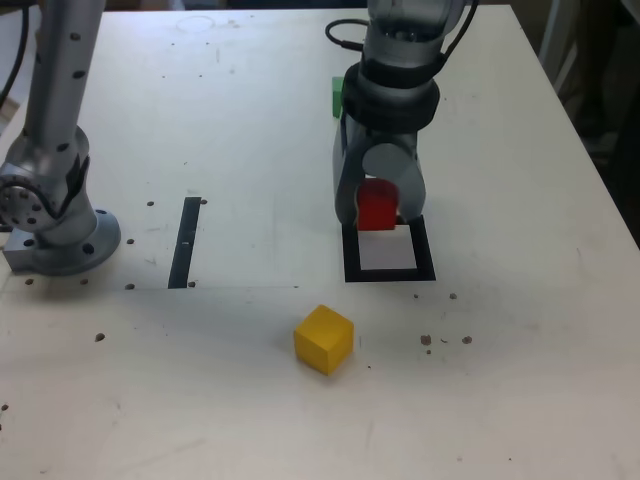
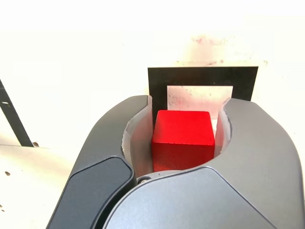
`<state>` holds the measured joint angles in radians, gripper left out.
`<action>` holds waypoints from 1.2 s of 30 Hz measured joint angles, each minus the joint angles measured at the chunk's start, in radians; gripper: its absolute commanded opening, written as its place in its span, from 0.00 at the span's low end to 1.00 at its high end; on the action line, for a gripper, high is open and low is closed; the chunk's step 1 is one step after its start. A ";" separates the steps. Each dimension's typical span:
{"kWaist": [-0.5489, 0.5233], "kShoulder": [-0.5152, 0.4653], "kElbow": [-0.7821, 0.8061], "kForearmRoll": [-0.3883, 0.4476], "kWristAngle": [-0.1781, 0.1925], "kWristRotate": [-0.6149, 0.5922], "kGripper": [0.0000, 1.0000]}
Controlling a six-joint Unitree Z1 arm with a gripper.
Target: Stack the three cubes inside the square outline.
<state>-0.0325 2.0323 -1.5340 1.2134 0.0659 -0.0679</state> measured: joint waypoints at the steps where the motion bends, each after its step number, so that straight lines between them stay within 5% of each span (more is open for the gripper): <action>1: 0.000 0.001 0.000 -0.004 -0.006 -0.001 0.17; 19: 0.000 0.049 0.053 -0.127 -0.015 -0.024 0.25; 29: 0.000 0.046 0.071 -0.122 -0.020 -0.027 0.81; 36: 0.000 0.046 0.085 -0.115 -0.030 -0.027 0.94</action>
<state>-0.0326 2.0780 -1.4488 1.0983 0.0362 -0.0948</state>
